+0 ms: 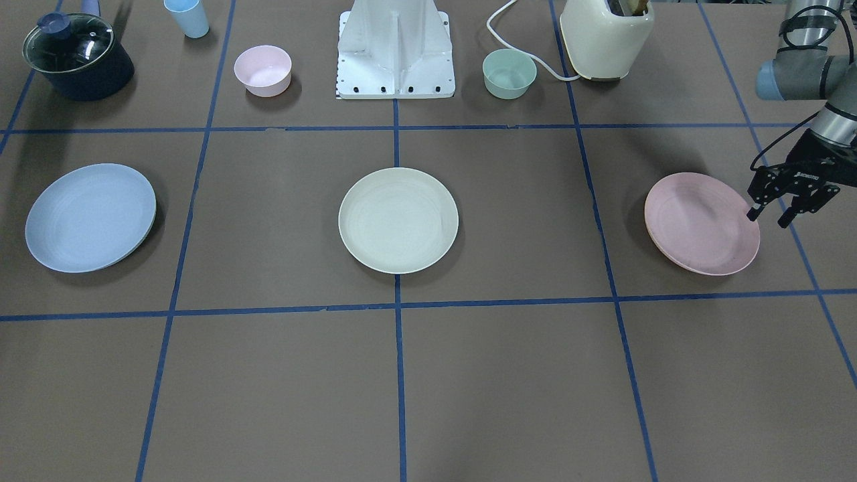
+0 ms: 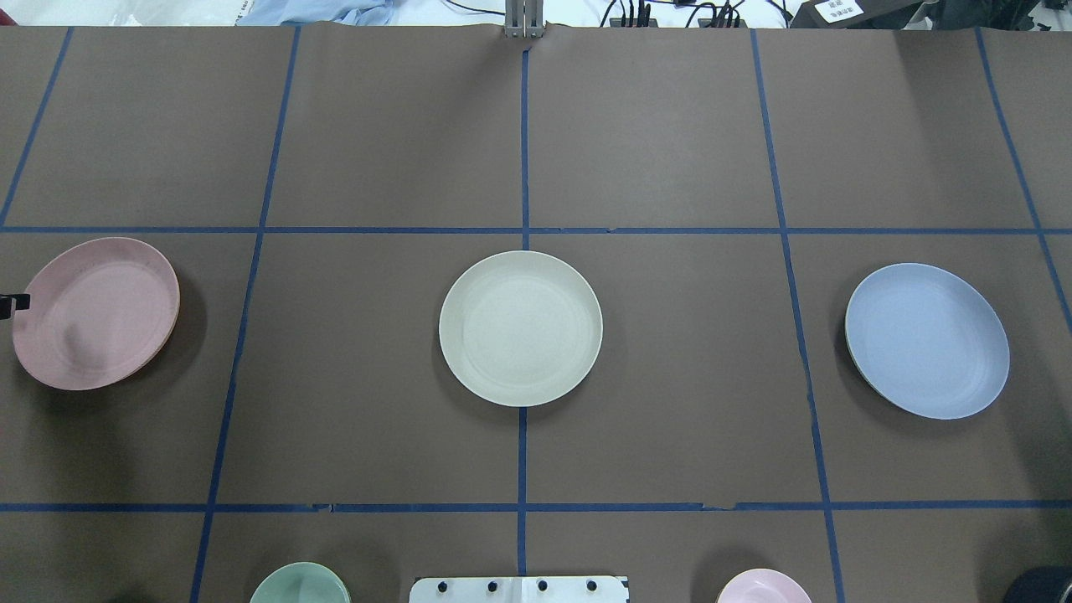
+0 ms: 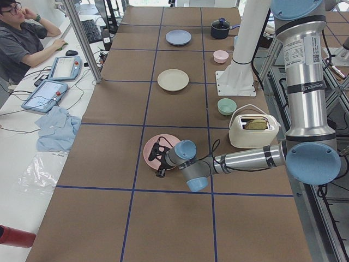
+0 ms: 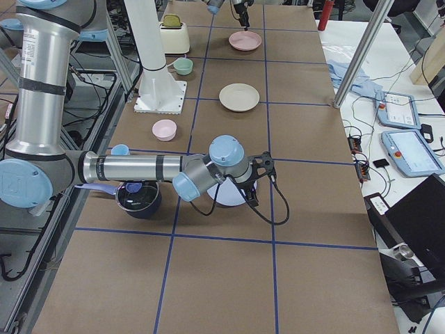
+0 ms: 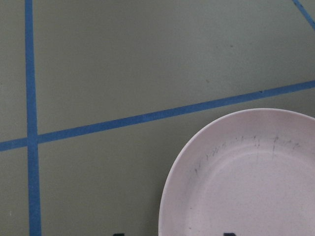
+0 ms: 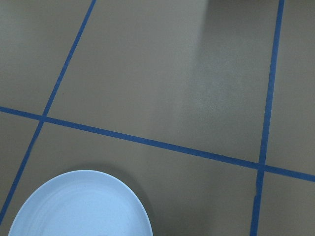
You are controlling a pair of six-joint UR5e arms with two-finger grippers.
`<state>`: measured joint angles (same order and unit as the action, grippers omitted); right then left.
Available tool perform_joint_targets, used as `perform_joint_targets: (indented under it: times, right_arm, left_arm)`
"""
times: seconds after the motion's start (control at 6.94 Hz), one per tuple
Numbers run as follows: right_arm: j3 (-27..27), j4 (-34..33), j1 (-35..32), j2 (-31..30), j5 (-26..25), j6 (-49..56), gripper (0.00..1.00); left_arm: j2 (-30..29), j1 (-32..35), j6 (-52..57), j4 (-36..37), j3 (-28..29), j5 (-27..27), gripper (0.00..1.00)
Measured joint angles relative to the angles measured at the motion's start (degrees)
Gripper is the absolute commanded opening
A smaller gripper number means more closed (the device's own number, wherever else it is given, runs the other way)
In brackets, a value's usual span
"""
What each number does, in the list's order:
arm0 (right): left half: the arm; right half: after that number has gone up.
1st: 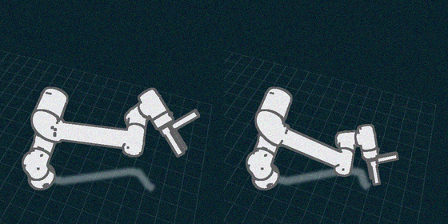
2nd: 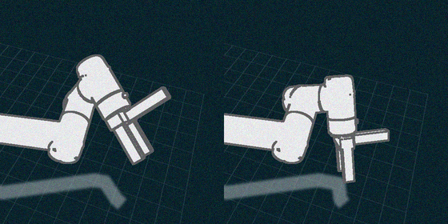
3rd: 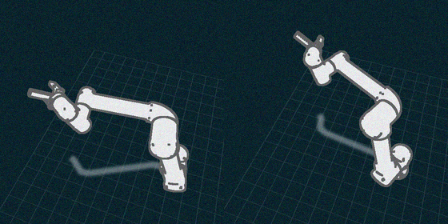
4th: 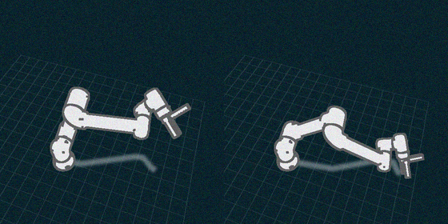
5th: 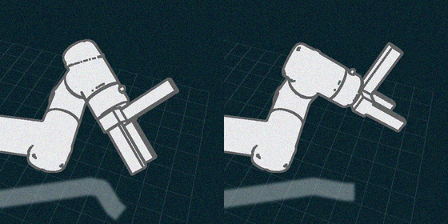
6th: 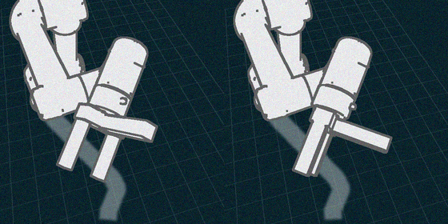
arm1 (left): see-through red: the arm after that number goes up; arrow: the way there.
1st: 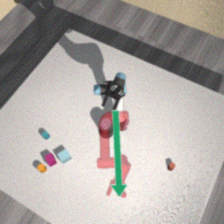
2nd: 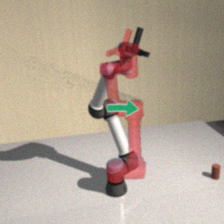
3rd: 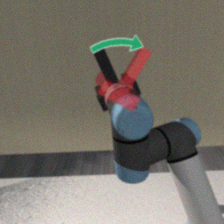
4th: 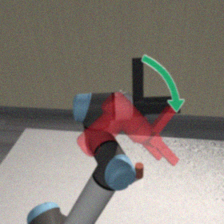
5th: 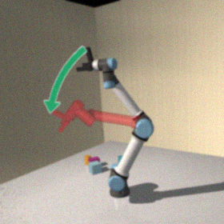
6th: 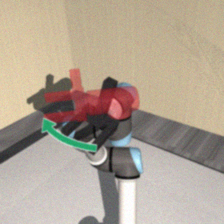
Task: Stack three plates with pink and blue
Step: 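Grasp the pink plate rim with the left gripper and lift it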
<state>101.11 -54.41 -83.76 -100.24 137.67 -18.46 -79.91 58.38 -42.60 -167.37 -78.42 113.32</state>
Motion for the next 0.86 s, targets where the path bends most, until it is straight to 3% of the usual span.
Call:
perform_joint_targets:
  times: [0.43, 0.58, 0.86]
  right_arm:
    - [-0.03, 0.0, 0.0, -0.04, -0.03, 0.08, 1.0]
    - [-0.03, 0.0, 0.0, -0.07, -0.03, 0.09, 1.0]
    - [-0.03, 0.0, 0.0, -0.07, -0.02, 0.08, 1.0]
  left_arm:
    - [-0.21, -3.03, -0.23, -0.71, 0.83, -2.07, 0.19]
    - [-0.24, -3.71, -0.24, -0.84, 0.87, -2.17, 0.0]
    - [-0.31, -4.15, -0.96, -1.59, -0.19, -1.73, 0.0]
